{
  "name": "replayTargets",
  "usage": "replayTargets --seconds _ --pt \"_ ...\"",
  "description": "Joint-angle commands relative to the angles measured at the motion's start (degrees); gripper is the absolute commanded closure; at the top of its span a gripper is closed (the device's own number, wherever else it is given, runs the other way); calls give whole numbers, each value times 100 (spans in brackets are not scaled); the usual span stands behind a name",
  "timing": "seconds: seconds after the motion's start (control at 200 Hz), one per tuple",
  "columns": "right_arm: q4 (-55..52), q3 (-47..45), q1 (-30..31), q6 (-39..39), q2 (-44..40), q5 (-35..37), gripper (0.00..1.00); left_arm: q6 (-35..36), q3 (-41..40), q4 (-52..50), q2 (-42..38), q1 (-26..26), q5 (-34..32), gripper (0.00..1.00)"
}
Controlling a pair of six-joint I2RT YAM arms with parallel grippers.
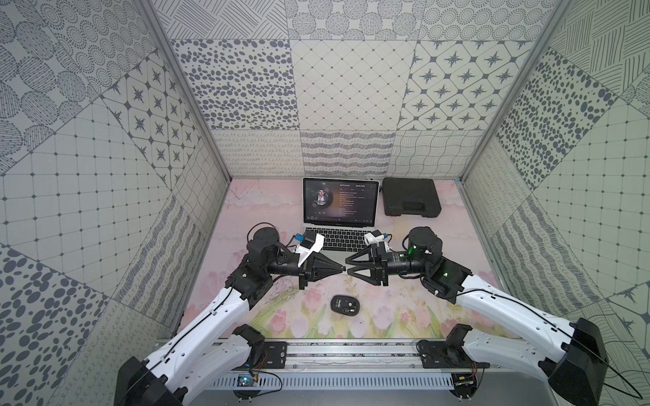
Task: Remove the wireless mouse receiver from the laptop
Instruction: Take out the USB plug from the USB port.
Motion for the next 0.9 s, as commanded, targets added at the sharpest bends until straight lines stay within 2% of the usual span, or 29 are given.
replayTargets --seconds 0.0,0.335,0.895 --pt "32 171 103 -25 -157 95 55 471 99 -173 25 2 390 100" --pt "17 413 231 -70 2 186 61 639 128 -494 42 -2 377 100" --pt "48 280 339 32 -8 348 74 845 184 -739 9 -2 162 100"
